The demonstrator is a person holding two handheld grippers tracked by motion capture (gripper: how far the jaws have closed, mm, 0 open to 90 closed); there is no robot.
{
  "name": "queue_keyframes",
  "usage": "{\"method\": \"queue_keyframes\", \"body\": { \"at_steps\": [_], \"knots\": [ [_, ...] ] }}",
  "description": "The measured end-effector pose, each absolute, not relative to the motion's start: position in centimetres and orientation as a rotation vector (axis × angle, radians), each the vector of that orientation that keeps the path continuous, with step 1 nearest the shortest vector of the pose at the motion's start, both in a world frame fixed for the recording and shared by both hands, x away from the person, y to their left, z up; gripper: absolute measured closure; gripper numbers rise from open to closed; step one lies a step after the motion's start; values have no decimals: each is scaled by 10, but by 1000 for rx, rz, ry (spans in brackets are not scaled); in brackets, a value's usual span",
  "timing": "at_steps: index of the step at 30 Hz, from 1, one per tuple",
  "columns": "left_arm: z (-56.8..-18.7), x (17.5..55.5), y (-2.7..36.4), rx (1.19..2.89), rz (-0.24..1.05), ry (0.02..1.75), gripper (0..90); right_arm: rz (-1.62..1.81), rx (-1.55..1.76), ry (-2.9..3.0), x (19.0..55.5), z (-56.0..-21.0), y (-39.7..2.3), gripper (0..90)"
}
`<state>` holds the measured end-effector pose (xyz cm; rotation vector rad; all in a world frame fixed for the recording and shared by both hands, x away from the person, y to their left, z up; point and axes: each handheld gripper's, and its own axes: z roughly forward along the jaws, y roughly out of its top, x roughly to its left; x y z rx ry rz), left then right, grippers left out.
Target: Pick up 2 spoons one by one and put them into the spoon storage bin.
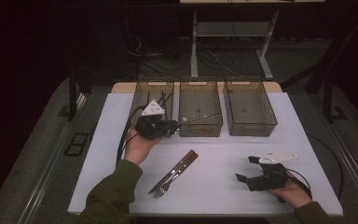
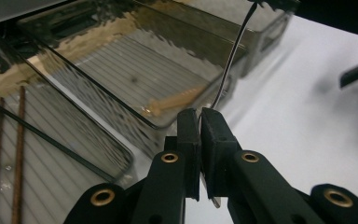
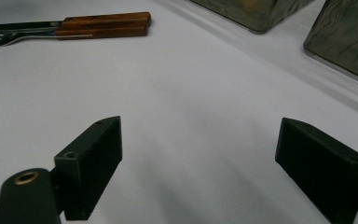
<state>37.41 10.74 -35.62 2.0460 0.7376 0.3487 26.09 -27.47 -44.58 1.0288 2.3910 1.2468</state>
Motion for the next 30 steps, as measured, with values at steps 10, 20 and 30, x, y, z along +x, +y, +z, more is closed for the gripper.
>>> {"method": "queue_keyframes", "body": {
  "at_steps": [10, 20, 30],
  "knots": [
    [-350, 399, 100, 2022, 410, 816, 866, 1248, 1031, 2384, 261, -446, -276, 146],
    [-345, 423, 86, 2047, 501, 898, 866, 1247, 1032, 2384, 262, -446, -277, 146],
    [-357, 442, 64, 2073, 539, 973, 866, 1256, 1037, 2382, 261, -445, -277, 145]
  ]
}}
